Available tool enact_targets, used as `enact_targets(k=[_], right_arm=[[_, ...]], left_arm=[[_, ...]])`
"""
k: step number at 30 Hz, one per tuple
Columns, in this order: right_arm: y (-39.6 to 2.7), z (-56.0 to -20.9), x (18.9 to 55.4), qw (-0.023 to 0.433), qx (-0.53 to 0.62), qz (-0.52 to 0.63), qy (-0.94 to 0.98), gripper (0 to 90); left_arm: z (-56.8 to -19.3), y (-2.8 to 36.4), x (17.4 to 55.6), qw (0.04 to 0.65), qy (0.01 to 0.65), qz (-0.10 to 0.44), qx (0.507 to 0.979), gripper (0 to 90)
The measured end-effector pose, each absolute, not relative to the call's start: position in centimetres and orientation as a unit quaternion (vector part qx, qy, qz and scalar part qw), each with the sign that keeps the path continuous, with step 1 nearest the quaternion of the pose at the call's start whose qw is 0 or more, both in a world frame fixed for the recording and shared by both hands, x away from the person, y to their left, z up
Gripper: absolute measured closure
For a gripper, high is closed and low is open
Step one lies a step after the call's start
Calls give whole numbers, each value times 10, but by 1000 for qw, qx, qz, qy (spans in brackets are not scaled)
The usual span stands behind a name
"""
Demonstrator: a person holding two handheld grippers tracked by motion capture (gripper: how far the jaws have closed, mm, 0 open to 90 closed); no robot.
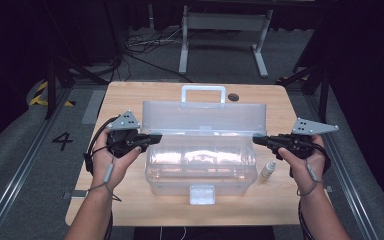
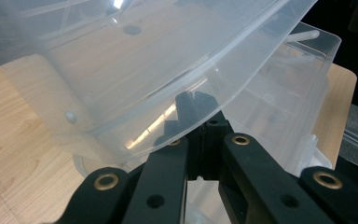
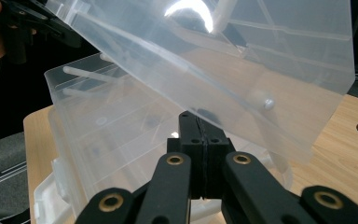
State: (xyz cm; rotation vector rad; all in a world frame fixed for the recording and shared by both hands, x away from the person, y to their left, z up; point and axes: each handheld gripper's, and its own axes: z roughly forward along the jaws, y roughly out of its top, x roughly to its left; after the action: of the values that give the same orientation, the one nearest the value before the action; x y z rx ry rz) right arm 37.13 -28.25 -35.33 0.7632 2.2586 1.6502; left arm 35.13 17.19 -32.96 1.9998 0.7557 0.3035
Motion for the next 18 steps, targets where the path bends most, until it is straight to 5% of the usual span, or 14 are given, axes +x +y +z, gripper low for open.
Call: enact_targets(k=[18], right_arm=[[-294,-348,355,126,265,549,782,864]], left_arm=[[-322,175,362,482,302,128,813,899]])
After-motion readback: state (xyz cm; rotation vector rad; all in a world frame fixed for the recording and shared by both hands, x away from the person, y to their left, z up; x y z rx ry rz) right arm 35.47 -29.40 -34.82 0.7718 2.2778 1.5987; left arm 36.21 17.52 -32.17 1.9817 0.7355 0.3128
